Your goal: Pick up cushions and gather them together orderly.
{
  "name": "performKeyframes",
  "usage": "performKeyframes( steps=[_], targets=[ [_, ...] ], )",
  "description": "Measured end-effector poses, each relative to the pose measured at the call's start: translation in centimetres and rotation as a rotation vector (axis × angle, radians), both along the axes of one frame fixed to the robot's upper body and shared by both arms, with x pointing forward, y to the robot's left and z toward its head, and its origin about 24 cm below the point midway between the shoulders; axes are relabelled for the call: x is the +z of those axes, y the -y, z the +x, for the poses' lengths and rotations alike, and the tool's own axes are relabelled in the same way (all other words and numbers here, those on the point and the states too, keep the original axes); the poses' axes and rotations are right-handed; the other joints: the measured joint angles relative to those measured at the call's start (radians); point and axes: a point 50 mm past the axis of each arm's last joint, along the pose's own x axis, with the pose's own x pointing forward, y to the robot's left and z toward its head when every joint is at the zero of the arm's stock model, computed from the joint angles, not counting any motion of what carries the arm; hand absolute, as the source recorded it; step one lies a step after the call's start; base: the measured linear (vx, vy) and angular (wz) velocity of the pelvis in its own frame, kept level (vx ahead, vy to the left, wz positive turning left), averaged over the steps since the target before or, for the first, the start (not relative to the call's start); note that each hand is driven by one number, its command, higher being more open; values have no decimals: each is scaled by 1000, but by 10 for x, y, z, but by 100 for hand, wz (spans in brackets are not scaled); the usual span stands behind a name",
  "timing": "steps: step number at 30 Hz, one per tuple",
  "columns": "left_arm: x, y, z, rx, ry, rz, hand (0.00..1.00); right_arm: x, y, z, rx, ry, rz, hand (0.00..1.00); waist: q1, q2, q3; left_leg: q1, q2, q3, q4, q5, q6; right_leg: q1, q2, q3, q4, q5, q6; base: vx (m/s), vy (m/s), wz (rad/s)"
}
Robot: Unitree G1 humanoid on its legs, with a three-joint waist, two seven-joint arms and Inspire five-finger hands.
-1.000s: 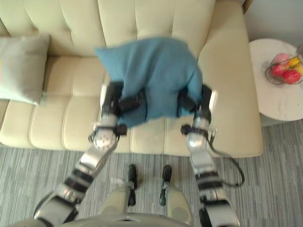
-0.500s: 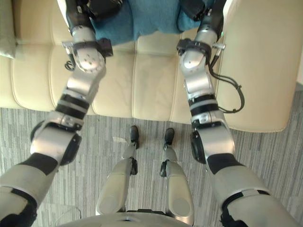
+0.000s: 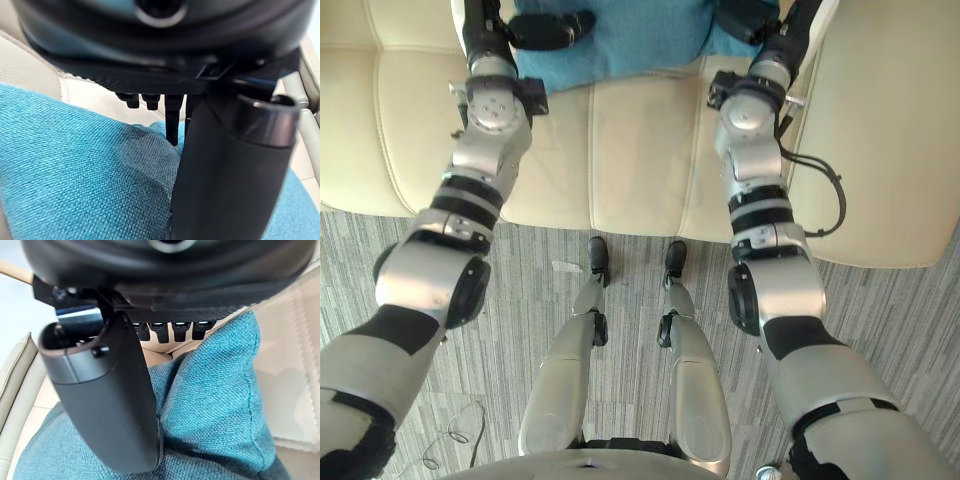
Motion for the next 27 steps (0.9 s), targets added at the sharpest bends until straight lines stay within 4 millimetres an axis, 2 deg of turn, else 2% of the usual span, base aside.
performKeyframes(
  steps=[1, 3, 6, 12, 16, 18, 19, 20, 21, 23, 26, 27],
  targets=[
    [-13, 0, -1, -5, -22, -4, 100, -10, 3, -2, -1, -15, -9, 100, 2, 0, 0, 9, 1, 2, 5, 0, 0, 3, -1, 1, 20, -10, 0, 82, 53, 4],
    [-26, 0, -4, -11, -41, -10, 100, -22, 5, -6, 4, -27, -23, 100, 4, 0, 0, 25, 2, 2, 5, 0, 0, 7, -3, 2, 47, -24, -1, 80, 47, 4],
    [-61, -8, -14, -2, -96, -43, 100, -59, 17, -21, -16, -82, -80, 100, 8, 0, 0, 92, 4, 1, 5, 0, 0, 64, -4, 0, 74, -52, -3, 80, 35, 7],
    [-85, -33, -37, 61, -77, -139, 100, -82, 40, -54, -77, -60, -123, 100, 19, 0, -2, 172, 8, -1, 4, -1, -1, 151, 1, -2, 73, -79, 2, 51, -13, 5],
    [-113, -38, -60, 75, -93, -198, 100, -113, 51, -79, -90, -118, -143, 100, 29, 0, -12, 234, 13, -4, 4, -5, -7, 219, 6, -4, 68, -83, 6, 23, -15, 3],
    [-148, -33, -79, 71, -171, -246, 100, -145, 55, -100, -97, -205, -138, 100, 29, -1, -46, 268, 11, -4, 4, -17, -23, 258, 4, -5, 67, -102, 21, 31, 0, 12],
    [-153, -33, -82, 71, -186, -253, 100, -151, 55, -103, -96, -221, -135, 100, 29, -2, -55, 271, 11, -4, 3, -20, -25, 261, 4, -5, 67, -106, 21, 38, -2, 14],
    [-187, -28, -102, 75, -283, -297, 100, -180, 54, -120, -78, -315, -111, 100, 28, -4, -94, 305, 11, -6, -1, -52, -32, 295, 2, -24, 68, -140, 20, 49, -7, 11],
    [-200, -27, -109, 77, -322, -311, 100, -189, 54, -126, -74, -349, -104, 100, 29, -5, -108, 317, 10, -6, -4, -66, -31, 308, 1, -30, 67, -154, 19, 52, -7, 13],
    [-242, -26, -141, 88, -465, -344, 100, -225, 50, -152, -40, -480, -65, 100, 28, -9, -157, 364, 9, -5, -14, -99, -33, 353, 1, -31, 67, -198, 21, 32, 1, 8],
    [-270, -29, -168, 100, -573, -358, 100, -251, 45, -174, 4, -578, -18, 100, 29, -11, -197, 399, 11, 1, -14, -129, -31, 391, 3, -31, 59, -223, 21, 0, 1, 1],
    [-285, -31, -184, 107, -637, -361, 100, -267, 42, -186, 34, -643, -3, 100, 30, -9, -228, 420, 14, 4, -15, -161, -30, 415, 7, -31, 48, -246, 17, -36, 1, -5]
  ],
)
